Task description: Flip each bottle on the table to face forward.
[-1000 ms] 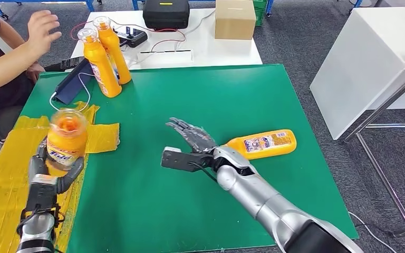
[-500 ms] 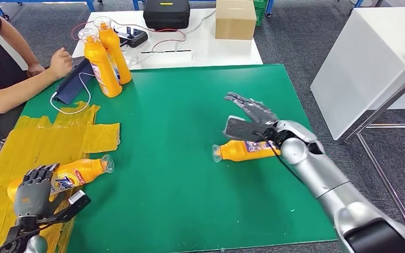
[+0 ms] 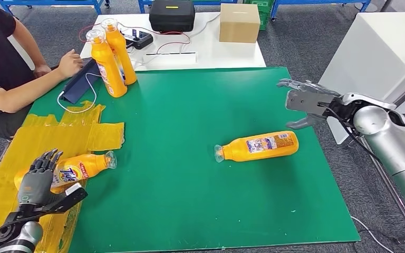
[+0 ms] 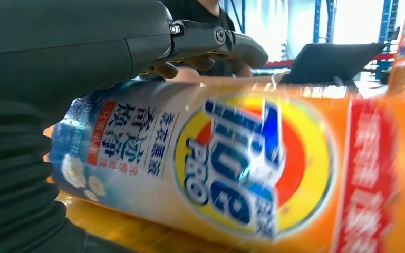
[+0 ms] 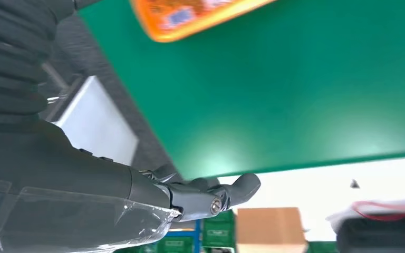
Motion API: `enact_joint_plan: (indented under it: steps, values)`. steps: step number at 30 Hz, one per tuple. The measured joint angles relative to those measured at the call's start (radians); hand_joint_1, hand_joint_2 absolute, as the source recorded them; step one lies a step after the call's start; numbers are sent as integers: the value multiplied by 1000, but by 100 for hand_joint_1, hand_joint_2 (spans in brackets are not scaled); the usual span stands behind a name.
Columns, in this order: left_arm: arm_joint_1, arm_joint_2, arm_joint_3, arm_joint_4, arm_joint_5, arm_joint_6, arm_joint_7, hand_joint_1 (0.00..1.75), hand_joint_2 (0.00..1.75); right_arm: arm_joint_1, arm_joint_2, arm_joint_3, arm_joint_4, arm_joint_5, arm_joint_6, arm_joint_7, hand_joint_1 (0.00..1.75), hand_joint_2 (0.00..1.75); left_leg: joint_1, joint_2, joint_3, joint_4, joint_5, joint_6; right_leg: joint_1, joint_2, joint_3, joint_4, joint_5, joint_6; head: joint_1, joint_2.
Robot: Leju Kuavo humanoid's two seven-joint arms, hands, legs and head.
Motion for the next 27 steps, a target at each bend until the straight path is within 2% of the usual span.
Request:
enact_joint_plan:
  steps: [3, 7, 18, 22, 27]
  values:
    - [-4, 3, -15, -4, 102, -54, -60, 0, 0, -19, -52, 67, 0, -12, 1, -2, 0, 175, 0, 0, 1, 0, 0, 0, 0, 0, 0, 0, 0, 1, 0, 0]
    - [-5, 4, -29, -13, 141, -83, -83, 0, 0, -25, -88, 122, 0, -15, 1, -3, 0, 175, -1, 0, 1, 0, 1, 1, 0, 0, 1, 0, 1, 1, 0, 0]
    - [-12, 4, -55, -19, 194, -123, -115, 0, 0, -27, -99, 197, 15, -5, -11, -12, 0, 175, -2, 0, 1, 0, 1, 1, -1, 0, 1, 0, 1, 1, 0, 0]
    - [-24, 4, -88, -21, 277, -193, -168, 0, 0, -26, -10, 278, 142, 96, -93, -61, 0, 175, -2, 0, 1, 0, 1, 1, -1, 0, 1, 0, 1, 1, 0, 0]
    - [-28, 2, -114, -28, 311, -243, -182, 0, 0, -18, 110, 309, 289, 193, -175, -82, 0, 175, -2, 2, 1, 0, 2, 1, 0, 1, 0, 1, 1, 1, 0, 0]
